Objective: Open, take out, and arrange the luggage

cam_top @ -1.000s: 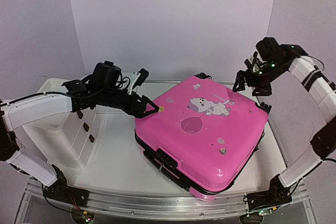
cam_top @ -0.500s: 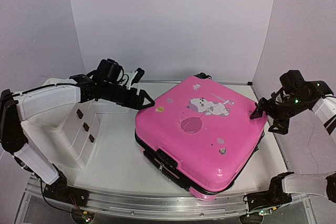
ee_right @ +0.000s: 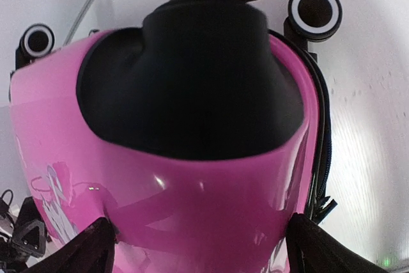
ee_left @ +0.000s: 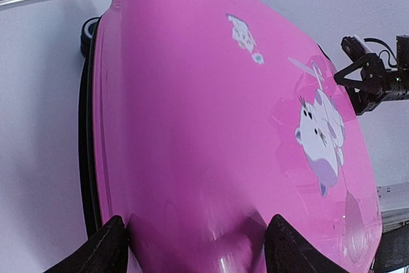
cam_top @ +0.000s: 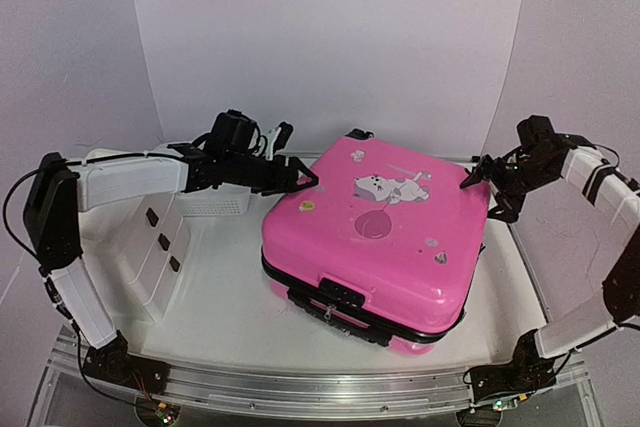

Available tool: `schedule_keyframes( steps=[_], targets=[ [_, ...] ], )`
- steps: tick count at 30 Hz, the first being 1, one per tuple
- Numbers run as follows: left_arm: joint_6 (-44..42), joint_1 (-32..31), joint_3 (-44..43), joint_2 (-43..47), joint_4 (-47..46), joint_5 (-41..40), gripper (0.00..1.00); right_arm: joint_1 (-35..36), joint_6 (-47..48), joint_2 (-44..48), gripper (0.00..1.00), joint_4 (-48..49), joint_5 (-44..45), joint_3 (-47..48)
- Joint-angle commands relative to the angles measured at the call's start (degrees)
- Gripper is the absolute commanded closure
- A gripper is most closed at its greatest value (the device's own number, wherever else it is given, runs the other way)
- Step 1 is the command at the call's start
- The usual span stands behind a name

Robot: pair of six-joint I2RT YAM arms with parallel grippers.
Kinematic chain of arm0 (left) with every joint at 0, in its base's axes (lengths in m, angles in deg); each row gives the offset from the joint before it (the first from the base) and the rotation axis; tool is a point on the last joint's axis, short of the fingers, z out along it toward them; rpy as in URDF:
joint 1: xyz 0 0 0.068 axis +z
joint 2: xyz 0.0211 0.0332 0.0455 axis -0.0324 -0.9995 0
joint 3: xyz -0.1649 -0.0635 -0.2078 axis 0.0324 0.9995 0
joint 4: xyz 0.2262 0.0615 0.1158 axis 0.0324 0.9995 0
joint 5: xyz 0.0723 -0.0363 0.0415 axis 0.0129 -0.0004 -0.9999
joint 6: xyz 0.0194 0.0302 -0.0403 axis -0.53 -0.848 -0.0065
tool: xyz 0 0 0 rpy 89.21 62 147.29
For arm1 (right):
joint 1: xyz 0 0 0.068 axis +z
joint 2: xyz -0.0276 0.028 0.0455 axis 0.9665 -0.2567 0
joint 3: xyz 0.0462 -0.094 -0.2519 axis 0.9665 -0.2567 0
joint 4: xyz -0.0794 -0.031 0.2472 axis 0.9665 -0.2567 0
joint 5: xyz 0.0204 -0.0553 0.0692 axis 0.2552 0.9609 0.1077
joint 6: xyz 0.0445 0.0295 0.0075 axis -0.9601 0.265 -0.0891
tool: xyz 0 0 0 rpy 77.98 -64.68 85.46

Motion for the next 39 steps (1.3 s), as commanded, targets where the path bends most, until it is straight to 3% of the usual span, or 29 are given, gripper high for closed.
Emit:
schedule_keyframes(
  steps=[1,7,9,12,16,22,25,28,33,36,39],
  targets=[
    [0.0,-4.1,-11.8,-14.2,-2.4,7.4,0.29,-1.1,0.4,-12.1,0.08,13.3,-5.3,2.7],
    [-2.9,-3.9,-32.2,-30.7,-1.7,9.2,0.31,-1.8,0.4,-15.4,0.07,15.0,-2.3,4.0],
    [-6.0,-3.6,-34.6,-30.9,0.5,7.0,0.3,-2.4,3.1,-15.6,0.05,14.3,-2.1,4.8],
    [-12.5,-3.4,-35.6,-26.1,9.1,1.1,0.25,-2.5,11.4,-14.4,0.03,5.5,1.0,7.4],
    [-16.4,-3.5,-23.9,-9.7,10.4,-5.8,0.18,-2.5,19.0,-10.2,0.02,-3.2,7.9,8.5],
    [-17.6,-8.0,-1.9,13.6,8.2,-17.7,0.16,-1.4,21.9,-2.5,0.02,-8.3,11.2,4.7],
    [-16.9,-11.8,7.9,23.3,7.1,-21.2,0.17,0.7,22.9,0.5,0.02,-11.5,13.6,4.2],
    [-13.4,-18.2,18.6,30.4,3.0,-24.2,0.24,4.0,23.0,3.7,0.02,-14.5,14.1,4.7],
    [-5.7,-26.5,29.8,30.3,-6.8,-25.2,0.41,9.1,22.0,8.4,0.02,-18.3,12.9,4.9],
    [-4.1,-27.2,29.0,26.1,-9.3,-26.6,0.56,9.5,21.1,10.8,0.02,-18.3,7.5,3.3],
    [-5.2,-27.0,26.0,21.2,-9.7,-31.6,0.61,9.6,20.6,12.5,0.02,-18.2,5.0,1.9]
  ],
)
